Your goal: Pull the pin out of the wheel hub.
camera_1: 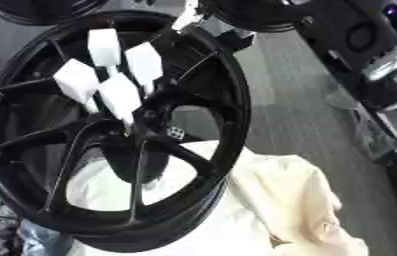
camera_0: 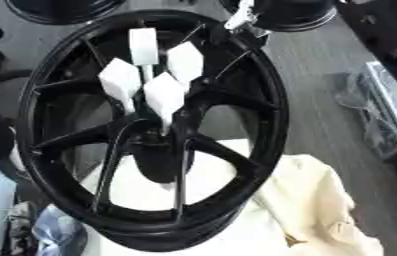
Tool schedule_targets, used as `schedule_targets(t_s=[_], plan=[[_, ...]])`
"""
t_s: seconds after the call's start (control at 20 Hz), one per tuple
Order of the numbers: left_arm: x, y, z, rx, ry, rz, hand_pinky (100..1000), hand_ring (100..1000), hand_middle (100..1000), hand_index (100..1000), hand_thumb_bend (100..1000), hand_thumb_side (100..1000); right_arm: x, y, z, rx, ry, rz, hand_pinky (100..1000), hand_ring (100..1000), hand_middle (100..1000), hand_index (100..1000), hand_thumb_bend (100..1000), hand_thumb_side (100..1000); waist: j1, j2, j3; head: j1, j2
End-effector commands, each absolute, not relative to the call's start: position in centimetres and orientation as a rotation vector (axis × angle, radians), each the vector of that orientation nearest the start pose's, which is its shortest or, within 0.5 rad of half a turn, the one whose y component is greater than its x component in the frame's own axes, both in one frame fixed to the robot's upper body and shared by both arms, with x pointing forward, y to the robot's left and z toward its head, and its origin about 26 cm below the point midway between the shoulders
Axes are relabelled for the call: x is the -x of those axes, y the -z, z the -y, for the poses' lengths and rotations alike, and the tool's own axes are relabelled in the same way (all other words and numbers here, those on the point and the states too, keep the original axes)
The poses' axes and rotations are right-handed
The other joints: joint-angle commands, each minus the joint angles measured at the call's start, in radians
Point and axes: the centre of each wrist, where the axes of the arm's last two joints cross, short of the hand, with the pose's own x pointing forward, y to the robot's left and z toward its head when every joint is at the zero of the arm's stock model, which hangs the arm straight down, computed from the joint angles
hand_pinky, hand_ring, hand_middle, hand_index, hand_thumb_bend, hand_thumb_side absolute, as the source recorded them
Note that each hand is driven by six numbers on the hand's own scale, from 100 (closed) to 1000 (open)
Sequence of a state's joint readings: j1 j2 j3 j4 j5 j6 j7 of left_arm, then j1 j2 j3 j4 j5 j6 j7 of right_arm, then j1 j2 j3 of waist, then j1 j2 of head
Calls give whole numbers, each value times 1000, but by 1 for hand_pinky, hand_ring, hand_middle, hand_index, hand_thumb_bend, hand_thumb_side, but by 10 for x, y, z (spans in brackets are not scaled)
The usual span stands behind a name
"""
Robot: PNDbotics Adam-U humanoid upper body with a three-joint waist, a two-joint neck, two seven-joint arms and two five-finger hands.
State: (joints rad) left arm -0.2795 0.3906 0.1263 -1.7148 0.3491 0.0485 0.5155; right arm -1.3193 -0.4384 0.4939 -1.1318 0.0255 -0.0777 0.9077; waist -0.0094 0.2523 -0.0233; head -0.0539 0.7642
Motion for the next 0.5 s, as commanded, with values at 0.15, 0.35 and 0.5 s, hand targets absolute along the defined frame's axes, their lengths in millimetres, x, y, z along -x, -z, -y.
schedule_targets(t_s=[0.15, 0.35, 0.5], plan=[[-329, -154, -336, -366, -469, 1942, 738, 769, 742, 711, 250, 809, -428, -373, 110, -10, -2018, 1639, 894, 828, 786, 878, 489, 225, 3, -25, -10, 3, 6], [-328, -152, -339, -380, -468, 1936, 739, 769, 742, 710, 249, 810, -416, -367, 97, 19, -2063, 1656, 890, 835, 793, 887, 498, 241, -3, -31, -22, 17, 6], [-327, -151, -341, -390, -469, 1932, 739, 769, 742, 710, 248, 811, -414, -362, 95, 50, -2062, 1663, 891, 836, 792, 889, 503, 240, -6, -33, -27, 26, 6]])
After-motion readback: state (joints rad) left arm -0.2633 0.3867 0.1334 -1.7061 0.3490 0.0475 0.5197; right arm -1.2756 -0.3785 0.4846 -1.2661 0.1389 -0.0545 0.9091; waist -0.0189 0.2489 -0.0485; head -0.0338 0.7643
